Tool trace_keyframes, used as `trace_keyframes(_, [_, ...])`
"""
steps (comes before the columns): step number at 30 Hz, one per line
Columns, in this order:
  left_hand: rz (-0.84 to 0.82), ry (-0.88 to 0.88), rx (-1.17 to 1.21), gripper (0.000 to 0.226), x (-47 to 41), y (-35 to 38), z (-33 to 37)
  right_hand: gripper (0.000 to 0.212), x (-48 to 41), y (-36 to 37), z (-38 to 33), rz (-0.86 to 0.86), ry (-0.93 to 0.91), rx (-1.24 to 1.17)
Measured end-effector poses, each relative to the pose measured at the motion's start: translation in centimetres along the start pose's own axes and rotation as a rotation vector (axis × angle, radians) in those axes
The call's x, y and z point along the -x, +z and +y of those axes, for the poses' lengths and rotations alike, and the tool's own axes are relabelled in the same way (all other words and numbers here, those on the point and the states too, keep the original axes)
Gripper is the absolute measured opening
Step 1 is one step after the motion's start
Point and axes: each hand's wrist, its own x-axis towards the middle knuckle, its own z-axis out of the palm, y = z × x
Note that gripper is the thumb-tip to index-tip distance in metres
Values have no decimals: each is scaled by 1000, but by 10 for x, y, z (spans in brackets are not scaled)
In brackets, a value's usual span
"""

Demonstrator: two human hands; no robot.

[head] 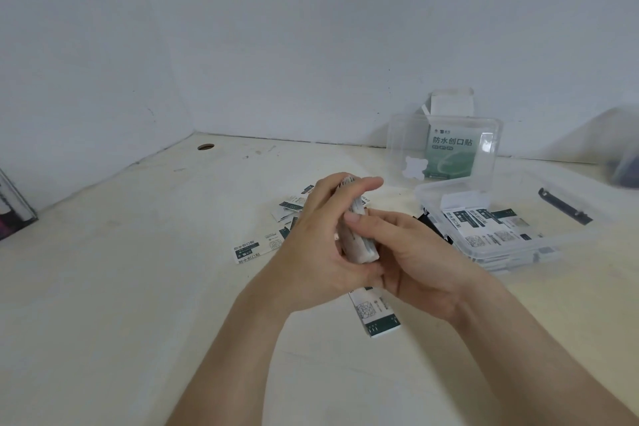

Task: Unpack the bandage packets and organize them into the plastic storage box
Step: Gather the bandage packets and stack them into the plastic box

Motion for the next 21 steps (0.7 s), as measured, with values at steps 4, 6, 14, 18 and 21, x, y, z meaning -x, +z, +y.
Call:
trace_keyframes(4, [-91, -29, 37, 90, 2, -4, 3, 35, 0, -5, -1, -45, 25, 61])
trace_keyframes(6, [-146, -23, 206, 91, 2, -10, 5, 33, 0, -4, -2, -18, -6, 165])
trace_keyframes(14, [328, -100, 204, 35, -15, -17, 25, 32, 9, 8, -19, 100, -235, 470])
trace_keyframes(18, [293, -7, 158, 30, -24, -16, 38, 31, 13, 5, -32, 109, -287, 552])
trace_keyframes(21, [236, 85, 34, 32, -36, -9, 49, 36, 19, -1, -42, 118, -283, 626])
